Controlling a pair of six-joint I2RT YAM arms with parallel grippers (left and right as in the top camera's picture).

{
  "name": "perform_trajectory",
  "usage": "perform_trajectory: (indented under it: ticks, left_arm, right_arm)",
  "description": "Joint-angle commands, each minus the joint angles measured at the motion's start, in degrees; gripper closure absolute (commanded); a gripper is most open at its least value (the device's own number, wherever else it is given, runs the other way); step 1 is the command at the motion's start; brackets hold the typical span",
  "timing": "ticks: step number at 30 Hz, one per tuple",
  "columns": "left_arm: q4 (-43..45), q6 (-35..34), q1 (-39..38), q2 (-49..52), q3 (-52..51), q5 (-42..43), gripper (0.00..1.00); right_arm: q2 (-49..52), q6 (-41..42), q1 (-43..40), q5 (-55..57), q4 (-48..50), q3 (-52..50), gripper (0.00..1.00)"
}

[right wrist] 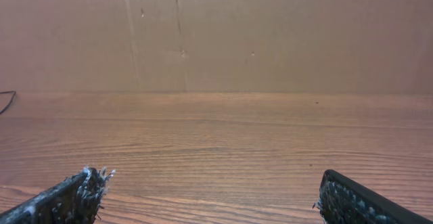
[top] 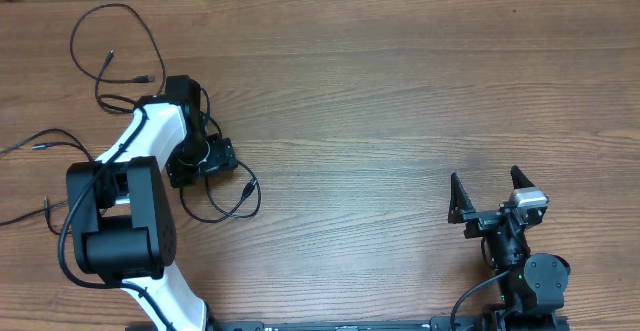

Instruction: Untangle cables

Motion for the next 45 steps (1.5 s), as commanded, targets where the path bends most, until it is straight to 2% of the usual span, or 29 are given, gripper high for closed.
perform_trajectory:
  ticks: [1,3,4,6,10,15,23,26,28,36,40,45]
  left_arm:
    - [1.33,-0.20,0.02,5.16,-1.05,0.87,0.21]
    - [2.01,-0.22,0.44,5.84,-1.05,0.24,0.44]
    - [3.02,-0.24,0.92,5.90,-1.05,-0.44,0.69]
    - [3.96,-0.92,1.55,5.90,-1.05,-1.79,0.88]
    - [5.31,-4.87,3.85,5.90,-1.05,-5.07,0.96]
    - [5.64,-13.33,7.34,5.90,-1.05,-3.23,0.96]
    - [6.54,-14.16,8.68,5.90,0.50,-0.87,0.95]
    - [4.17,-13.25,8.66,5.88,3.98,-0.90,0.83]
    - [0.98,-13.29,8.68,5.88,7.74,-0.76,0.70]
    - [-25.40,-8.26,7.76,5.66,34.62,7.08,0.59]
    - [-37.35,-6.95,5.33,5.64,43.78,11.47,0.00]
    - [-44.63,-4.90,-0.31,4.72,48.04,12.72,0.00]
  right_arm:
    - [-0.11,-0.28,-0.11,0.17,0.28,-0.57,0.00]
    - [-0.11,-0.28,-0.11,0.17,0.28,-0.57,0.00]
    - [-0.11,-0.28,-0.11,0.17,0.28,-0.57,0.00]
    - [-0.11,-0.28,-0.11,0.17,0.28,-0.57,0.00]
    - [-0.11,-0.28,-0.11,0.17,0.28,-0.57,0.00]
    - [-0.11,-0.28,-0.11,0.17,0.28,-0.57,0.00]
    - [-0.11,-0.28,-0.11,0.17,0.28,-0.57,0.00]
    - [-0.11,-0.28,-0.11,0.17,0.28,-0.57,0.00]
    - [-0.11,-0.28,-0.11,0.17,0.28,-0.57,0.00]
    - [-0.11,-0.28,-0.11,0.17,0.28,-0.57,0.00]
    - [-0.11,-0.28,-0.11,0.17,0.28,-0.57,0.00]
    - [-0.11,-0.28,-0.11,0.17,0.28,-0.57,0.00]
